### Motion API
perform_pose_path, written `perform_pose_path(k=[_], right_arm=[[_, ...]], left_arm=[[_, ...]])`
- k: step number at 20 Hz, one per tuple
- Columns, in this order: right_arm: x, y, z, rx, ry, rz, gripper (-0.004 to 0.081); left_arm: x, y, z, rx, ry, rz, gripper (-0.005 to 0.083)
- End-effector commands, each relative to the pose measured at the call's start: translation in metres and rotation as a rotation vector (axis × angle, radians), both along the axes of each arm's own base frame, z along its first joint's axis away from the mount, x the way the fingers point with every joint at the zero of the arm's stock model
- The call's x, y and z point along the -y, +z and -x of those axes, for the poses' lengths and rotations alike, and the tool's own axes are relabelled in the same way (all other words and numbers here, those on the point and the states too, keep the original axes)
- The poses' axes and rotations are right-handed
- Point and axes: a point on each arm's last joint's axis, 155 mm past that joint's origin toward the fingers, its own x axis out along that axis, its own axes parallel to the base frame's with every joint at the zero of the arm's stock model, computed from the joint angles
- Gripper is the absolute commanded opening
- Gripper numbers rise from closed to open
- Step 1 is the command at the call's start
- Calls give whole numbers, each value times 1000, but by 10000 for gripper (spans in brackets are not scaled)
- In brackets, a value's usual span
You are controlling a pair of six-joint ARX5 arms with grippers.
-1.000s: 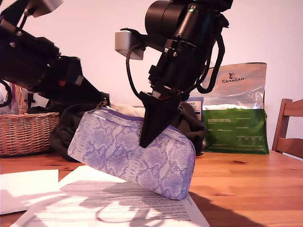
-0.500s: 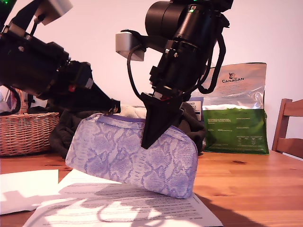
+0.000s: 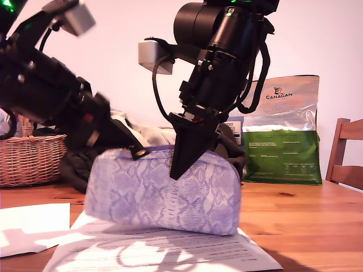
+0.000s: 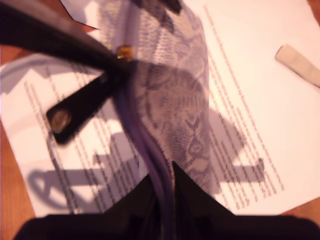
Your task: Open the zipper in the zip bag in front of you
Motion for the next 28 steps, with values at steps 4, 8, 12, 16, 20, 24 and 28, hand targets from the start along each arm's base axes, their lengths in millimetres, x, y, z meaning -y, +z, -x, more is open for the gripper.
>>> perform_pose_path(k=[4, 8, 12, 16, 20, 24, 28], right_arm=[[-1, -4, -1, -6, -3, -3, -10], [-2, -3, -2, -2, -2, -6, -10], [-2, -3, -2, 15, 29, -1, -11], [-1, -4, -2, 79, 152, 29, -11], [-4, -4, 0, 149, 266, 67, -11], [-16, -2, 4, 220, 376, 82, -11], [-23, -1, 8, 237, 399, 75, -11]], left_arm=[[-2, 22, 0, 82, -13, -12, 272], [-15, 27, 6, 86, -21, -55, 272], [-25, 4, 22, -25, -105, -111, 271], [-41, -8, 22, -130, -96, -141, 272], [-41, 11, 16, -138, -116, -104, 272], [-28, 10, 32, -167, -235, -95, 331], [-33, -4, 32, -214, -219, -122, 418]])
